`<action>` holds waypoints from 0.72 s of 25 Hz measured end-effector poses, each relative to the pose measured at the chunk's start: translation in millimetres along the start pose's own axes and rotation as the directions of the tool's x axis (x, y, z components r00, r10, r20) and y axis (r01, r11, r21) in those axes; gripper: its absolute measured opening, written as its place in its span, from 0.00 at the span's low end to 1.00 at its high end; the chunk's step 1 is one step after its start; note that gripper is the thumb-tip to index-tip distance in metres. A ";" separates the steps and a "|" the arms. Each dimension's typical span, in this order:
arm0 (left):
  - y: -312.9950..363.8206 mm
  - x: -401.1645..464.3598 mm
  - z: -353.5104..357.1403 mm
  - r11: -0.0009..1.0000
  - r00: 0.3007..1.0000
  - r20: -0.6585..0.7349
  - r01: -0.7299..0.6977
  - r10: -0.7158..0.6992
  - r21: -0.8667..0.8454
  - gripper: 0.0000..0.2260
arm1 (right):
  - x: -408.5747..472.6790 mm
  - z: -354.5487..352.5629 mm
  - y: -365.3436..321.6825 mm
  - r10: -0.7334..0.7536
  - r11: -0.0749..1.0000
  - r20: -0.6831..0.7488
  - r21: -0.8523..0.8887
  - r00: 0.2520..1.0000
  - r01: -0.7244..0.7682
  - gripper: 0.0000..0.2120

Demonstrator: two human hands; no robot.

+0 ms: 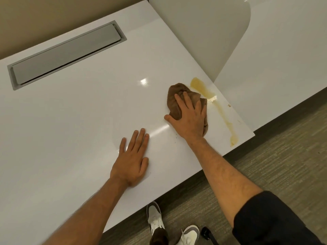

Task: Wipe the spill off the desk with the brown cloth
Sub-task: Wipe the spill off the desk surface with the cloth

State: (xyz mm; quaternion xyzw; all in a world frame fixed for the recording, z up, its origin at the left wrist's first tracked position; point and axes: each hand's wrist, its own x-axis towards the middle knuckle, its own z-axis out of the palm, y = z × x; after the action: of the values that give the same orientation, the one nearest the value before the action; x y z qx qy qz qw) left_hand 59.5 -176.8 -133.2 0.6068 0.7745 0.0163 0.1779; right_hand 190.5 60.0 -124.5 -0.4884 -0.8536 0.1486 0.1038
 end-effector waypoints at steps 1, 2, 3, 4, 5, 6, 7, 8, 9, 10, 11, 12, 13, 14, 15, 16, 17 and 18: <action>0.1 -0.5 0.3 1.000 1.000 -0.001 0.001 -0.001 0.004 0.33 | 0.8 2.0 -1.0 -0.047 0.999 -0.011 -0.001 0.999 0.047 0.39; 0.2 -0.5 0.6 1.000 1.000 -0.006 0.002 -0.002 0.010 0.33 | 2.0 3.0 -1.0 -0.086 0.996 -0.016 0.005 0.996 0.086 0.37; 0.2 -0.5 0.9 1.000 1.000 -0.010 0.002 -0.002 0.013 0.33 | 2.8 2.7 0.0 -0.117 0.993 -0.015 0.026 0.993 0.117 0.35; 0.4 -0.5 0.8 1.000 1.000 -0.011 -0.001 0.001 0.011 0.33 | 1.2 2.0 1.7 -0.152 0.987 -0.016 0.059 0.988 0.152 0.33; 0.4 -0.8 0.6 1.000 1.000 -0.013 -0.004 0.004 0.007 0.33 | -2.7 1.2 3.4 -0.198 0.975 -0.021 0.097 0.980 0.199 0.31; -0.1 -1.0 0.7 1.000 1.000 -0.019 -0.005 0.005 0.002 0.32 | -8.9 1.2 4.5 -0.249 0.960 -0.025 0.129 0.968 0.250 0.30; -0.5 -0.7 0.5 1.000 1.000 -0.022 -0.006 0.006 0.000 0.32 | -16.5 0.9 5.3 -0.294 0.944 -0.020 0.151 0.955 0.294 0.29; -1.0 -0.5 0.3 1.000 1.000 -0.025 -0.005 0.005 -0.002 0.32 | -25.2 0.7 5.7 -0.333 0.931 -0.006 0.157 0.943 0.330 0.29; 0.1 -0.1 0.3 1.000 1.000 -0.026 -0.006 0.006 -0.001 0.32 | -34.8 0.4 7.0 -0.364 0.921 0.006 0.148 0.931 0.359 0.30; 0.8 -0.1 0.3 1.000 1.000 -0.029 -0.005 0.005 0.002 0.32 | -44.2 0.7 8.0 -0.389 0.913 0.012 0.136 0.921 0.384 0.30; 1.3 -0.3 0.3 1.000 0.999 -0.034 -0.003 0.003 0.006 0.32 | -53.2 1.3 8.8 -0.409 0.906 0.011 0.128 0.912 0.405 0.30; 2.0 -0.4 0.2 1.000 0.999 -0.038 -0.002 0.002 0.010 0.32 | -61.7 1.7 10.4 -0.426 0.899 0.011 0.121 0.905 0.421 0.31; 2.3 -0.4 -0.4 1.000 0.999 -0.040 -0.003 0.003 0.010 0.32 | -69.8 1.9 11.6 -0.438 0.894 0.017 0.114 0.899 0.433 0.33; 2.9 -0.3 -1.2 1.000 0.999 -0.040 -0.004 0.004 0.009 0.32 | -78.3 2.1 13.3 -0.445 0.892 0.027 0.105 0.895 0.440 0.35; 3.0 -0.4 -2.0 1.000 0.999 -0.040 -0.004 0.004 0.008 0.32 | -87.4 2.8 15.3 -0.446 0.892 0.035 0.100 0.894 0.441 0.36; 3.0 -0.4 -2.4 1.000 0.999 -0.038 -0.002 0.002 0.007 0.32 | -96.6 3.9 18.1 -0.443 0.893 0.035 0.100 0.896 0.438 0.35; 3.5 -0.5 -2.3 1.000 0.999 -0.038 0.000 0.001 0.009 0.32 | -105.8 4.6 21.3 -0.438 0.894 0.018 0.109 0.899 0.434 0.33; 3.5 -0.5 -2.4 1.000 0.999 -0.038 0.003 -0.002 0.012 0.32 | -114.5 4.5 24.0 -0.432 0.895 -0.017 0.114 0.902 0.431 0.30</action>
State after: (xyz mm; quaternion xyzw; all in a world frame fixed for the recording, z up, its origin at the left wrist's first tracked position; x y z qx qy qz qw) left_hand 62.2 -175.9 -130.1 0.6065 0.7786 0.0229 0.1596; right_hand 265.8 -28.2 -140.9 -0.2799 -0.9310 0.1728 0.1585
